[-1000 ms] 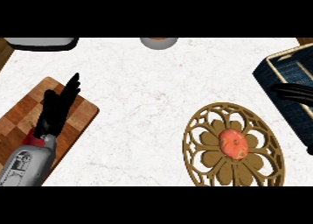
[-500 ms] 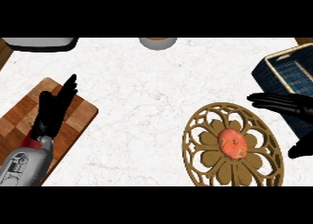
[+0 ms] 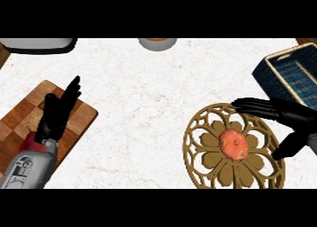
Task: Pick the squash from the placemat and place it in the basket
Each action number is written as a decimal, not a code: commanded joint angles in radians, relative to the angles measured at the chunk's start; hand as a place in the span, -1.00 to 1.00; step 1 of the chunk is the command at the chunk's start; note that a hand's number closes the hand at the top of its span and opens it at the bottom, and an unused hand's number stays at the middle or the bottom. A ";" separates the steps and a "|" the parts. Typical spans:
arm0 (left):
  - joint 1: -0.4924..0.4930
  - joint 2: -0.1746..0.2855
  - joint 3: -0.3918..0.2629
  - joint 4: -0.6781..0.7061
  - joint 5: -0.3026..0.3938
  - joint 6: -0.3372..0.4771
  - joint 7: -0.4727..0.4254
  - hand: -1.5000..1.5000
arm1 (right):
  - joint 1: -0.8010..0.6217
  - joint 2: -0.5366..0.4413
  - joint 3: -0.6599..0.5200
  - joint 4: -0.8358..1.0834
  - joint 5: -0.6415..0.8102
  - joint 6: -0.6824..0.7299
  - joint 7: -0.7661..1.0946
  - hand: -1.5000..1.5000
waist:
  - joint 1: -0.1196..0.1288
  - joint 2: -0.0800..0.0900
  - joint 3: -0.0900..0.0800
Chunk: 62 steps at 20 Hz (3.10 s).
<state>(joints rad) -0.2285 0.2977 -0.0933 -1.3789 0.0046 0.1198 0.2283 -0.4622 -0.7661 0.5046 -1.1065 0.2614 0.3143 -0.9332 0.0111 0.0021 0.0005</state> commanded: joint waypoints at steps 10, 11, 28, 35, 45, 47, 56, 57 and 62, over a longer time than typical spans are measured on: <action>-0.044 -0.033 0.037 0.083 -0.043 -0.008 -0.030 0.00 | -0.015 0.101 0.015 0.064 0.081 0.056 -0.086 -1.00 | -0.010 0.001 0.000; 0.026 0.003 0.054 -0.014 0.006 -0.062 -0.010 0.00 | -0.051 0.142 0.023 0.048 0.081 0.075 -0.011 -1.00 | -0.001 -0.001 0.000; -0.035 -0.046 0.081 0.043 -0.068 -0.048 -0.006 0.00 | 0.003 0.199 0.018 0.116 0.187 0.059 -0.064 -1.00 | -0.007 0.000 0.000; -0.008 -0.071 0.075 -0.001 -0.087 -0.040 0.026 0.00 | 0.036 0.255 0.021 0.067 0.275 -0.092 -0.057 1.00 | -0.009 -0.002 0.000; 0.028 -0.043 0.110 0.019 -0.063 -0.083 -0.015 0.00 | 0.002 0.244 -0.028 0.068 0.442 -0.216 0.452 1.00 | -0.031 -0.016 -0.005; 0.046 -0.033 0.118 0.016 -0.069 -0.075 -0.020 0.00 | -0.012 0.197 -0.052 0.090 0.490 -0.201 0.621 1.00 | -0.043 -0.030 -0.012; 0.072 -0.014 0.141 -0.023 -0.055 -0.091 -0.015 0.00 | -0.002 0.363 -0.020 -0.403 0.571 -0.076 1.171 1.00 | -0.038 -0.018 -0.003; 0.056 -0.037 0.120 0.004 -0.070 -0.085 -0.031 0.00 | 0.053 0.412 -0.052 -0.379 0.513 -0.089 1.180 1.00 | -0.038 -0.011 -0.002; 0.073 -0.040 0.111 -0.026 -0.071 -0.089 -0.009 0.00 | 0.052 0.461 -0.165 -0.657 0.351 0.016 1.316 1.00 | -0.035 -0.014 -0.002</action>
<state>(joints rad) -0.1761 0.2558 0.0242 -1.3877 -0.0647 0.0400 0.2203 -0.4048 -0.3496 0.4190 -1.5956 0.7141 0.2634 0.2751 -0.0305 -0.0137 -0.0021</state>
